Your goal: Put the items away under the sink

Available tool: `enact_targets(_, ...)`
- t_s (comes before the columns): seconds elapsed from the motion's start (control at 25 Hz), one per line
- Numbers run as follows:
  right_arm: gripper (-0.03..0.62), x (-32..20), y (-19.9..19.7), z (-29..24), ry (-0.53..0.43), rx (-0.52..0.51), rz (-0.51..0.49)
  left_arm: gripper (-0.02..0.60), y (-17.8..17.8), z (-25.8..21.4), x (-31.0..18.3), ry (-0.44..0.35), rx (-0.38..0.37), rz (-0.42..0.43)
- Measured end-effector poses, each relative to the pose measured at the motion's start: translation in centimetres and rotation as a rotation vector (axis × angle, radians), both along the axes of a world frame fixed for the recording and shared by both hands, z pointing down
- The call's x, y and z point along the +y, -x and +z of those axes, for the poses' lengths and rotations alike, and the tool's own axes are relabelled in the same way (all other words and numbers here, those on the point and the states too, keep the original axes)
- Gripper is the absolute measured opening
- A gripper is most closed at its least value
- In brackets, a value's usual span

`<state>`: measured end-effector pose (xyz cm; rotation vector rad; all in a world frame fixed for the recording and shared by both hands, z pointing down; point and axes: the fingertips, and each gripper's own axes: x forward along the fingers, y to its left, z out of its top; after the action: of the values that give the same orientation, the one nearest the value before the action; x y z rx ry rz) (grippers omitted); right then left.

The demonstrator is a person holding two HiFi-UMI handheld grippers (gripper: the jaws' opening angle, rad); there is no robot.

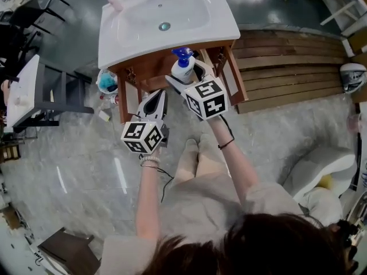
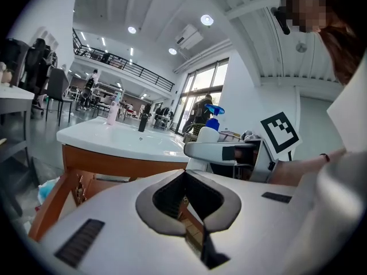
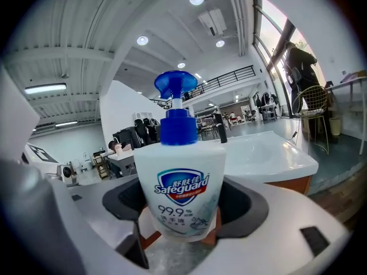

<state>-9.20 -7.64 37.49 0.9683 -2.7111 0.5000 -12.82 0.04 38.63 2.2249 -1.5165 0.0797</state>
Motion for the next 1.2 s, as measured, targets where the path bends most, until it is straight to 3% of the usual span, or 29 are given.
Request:
enact_targets(0.8, 0.367, -2.3, 3.1, 13.9, -0.010, 0.052, -0.083, 0.000, 4.7, 13.9, -4.3, 0.038, -0.047, 0.010)
enact_targets(1.2, 0.367, -3.8, 3.3, 20.2, -0.003, 0.082, -0.102, 0.000, 4.5, 19.2, -5.6, 0.039, -0.044, 0.006)
